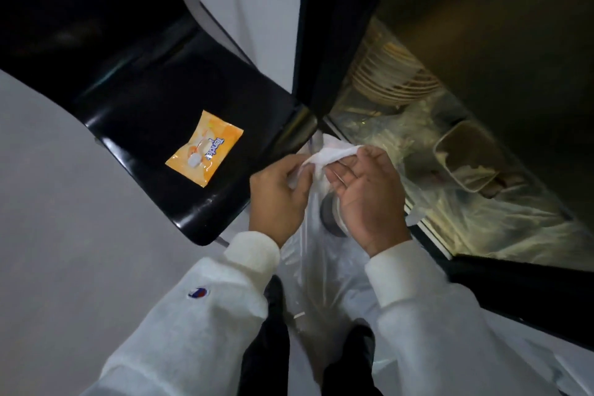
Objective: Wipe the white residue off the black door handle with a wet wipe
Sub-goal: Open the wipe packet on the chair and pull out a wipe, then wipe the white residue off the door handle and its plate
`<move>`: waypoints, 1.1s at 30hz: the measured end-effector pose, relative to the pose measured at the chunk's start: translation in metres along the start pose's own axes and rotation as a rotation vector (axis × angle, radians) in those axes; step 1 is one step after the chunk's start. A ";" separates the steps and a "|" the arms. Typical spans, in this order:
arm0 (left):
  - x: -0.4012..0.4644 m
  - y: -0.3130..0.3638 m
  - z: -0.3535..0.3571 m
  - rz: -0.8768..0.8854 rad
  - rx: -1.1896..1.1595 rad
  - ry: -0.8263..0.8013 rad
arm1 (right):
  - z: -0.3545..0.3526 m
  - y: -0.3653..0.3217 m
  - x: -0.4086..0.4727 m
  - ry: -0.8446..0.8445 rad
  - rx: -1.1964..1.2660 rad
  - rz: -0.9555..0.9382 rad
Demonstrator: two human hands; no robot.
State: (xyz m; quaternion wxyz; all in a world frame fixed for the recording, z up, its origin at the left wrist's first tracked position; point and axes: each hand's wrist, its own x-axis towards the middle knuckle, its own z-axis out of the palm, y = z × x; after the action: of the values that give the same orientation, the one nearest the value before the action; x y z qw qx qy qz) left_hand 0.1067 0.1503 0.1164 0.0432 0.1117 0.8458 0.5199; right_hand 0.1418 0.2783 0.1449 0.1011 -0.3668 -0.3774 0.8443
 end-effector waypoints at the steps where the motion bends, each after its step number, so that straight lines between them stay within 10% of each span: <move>1: -0.007 0.019 0.007 -0.008 -0.042 -0.010 | -0.008 -0.016 -0.011 0.013 -0.027 -0.021; 12: -0.078 0.257 0.064 -0.092 -0.350 -0.207 | -0.082 -0.198 -0.158 0.027 -0.593 -0.416; 21: -0.138 0.400 0.062 0.022 -0.434 -0.265 | -0.142 -0.306 -0.280 -0.117 -0.585 -0.516; 33: -0.138 0.482 0.115 0.108 -0.570 -0.546 | -0.182 -0.382 -0.305 0.318 -0.827 -0.931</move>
State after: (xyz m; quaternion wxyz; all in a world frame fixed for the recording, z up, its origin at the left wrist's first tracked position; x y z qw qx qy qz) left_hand 0.3317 0.4274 0.4871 0.2683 0.2737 0.6177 0.6867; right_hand 0.4446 0.5101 0.5009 0.3619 -0.2938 -0.7720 0.4321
